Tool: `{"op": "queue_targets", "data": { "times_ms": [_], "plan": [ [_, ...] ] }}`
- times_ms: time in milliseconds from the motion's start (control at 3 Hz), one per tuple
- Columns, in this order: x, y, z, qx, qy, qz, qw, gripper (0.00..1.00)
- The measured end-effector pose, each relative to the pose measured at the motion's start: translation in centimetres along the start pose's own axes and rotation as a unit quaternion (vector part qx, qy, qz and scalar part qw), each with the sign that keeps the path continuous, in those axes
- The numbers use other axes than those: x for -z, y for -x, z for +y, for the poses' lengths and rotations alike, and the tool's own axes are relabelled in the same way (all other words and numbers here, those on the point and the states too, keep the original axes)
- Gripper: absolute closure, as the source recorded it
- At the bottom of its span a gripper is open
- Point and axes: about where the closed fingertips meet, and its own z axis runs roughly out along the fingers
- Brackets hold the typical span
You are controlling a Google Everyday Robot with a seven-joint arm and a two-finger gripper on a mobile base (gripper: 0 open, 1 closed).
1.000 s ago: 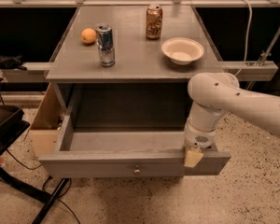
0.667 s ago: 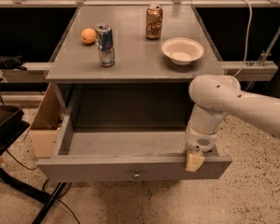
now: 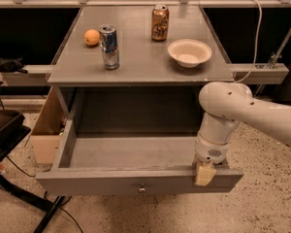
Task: Open top drawer
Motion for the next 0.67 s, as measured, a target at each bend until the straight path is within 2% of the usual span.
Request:
{"op": "queue_targets", "data": {
  "times_ms": [333,667],
  "plan": [
    [-0.46,-0.43,0.96,-0.003,0.016,-0.001,0.9999,1.0],
    [-0.49,-0.3,1.0,-0.003,0.016,-0.001,0.9999,1.0]
  ]
}}
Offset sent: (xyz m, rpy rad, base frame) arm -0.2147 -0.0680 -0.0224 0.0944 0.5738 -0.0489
